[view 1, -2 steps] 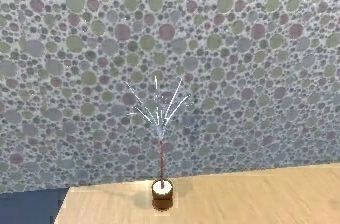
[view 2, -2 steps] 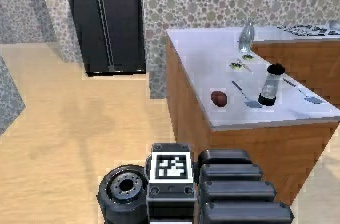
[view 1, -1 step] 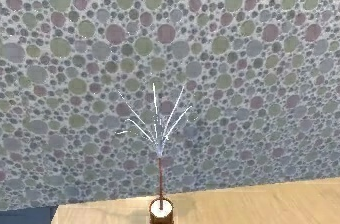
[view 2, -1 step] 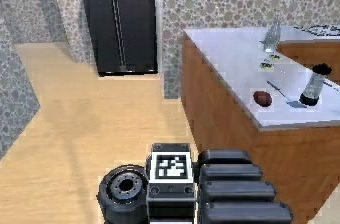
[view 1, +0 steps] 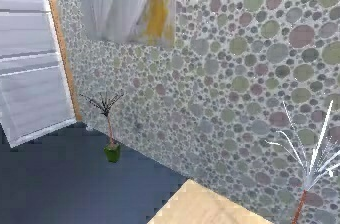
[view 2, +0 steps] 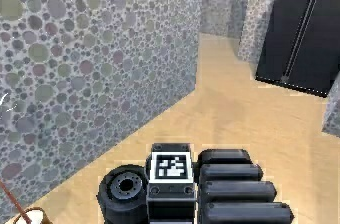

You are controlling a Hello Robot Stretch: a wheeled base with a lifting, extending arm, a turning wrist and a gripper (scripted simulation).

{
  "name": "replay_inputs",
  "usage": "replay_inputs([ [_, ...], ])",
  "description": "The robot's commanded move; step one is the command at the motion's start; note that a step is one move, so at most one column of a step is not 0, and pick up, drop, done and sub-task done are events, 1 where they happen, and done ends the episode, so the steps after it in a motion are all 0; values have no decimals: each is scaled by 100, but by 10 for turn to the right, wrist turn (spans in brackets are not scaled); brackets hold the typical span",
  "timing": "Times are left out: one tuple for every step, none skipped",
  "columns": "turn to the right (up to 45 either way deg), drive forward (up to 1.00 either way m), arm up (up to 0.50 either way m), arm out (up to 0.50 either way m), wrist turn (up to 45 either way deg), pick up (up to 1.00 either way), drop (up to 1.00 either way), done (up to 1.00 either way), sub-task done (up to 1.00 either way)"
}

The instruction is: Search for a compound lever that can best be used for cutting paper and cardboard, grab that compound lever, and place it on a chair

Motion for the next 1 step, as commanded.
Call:
replay_inputs([
  [-450, 0, 0, 0, 0, 0, 0, 0, 0],
])
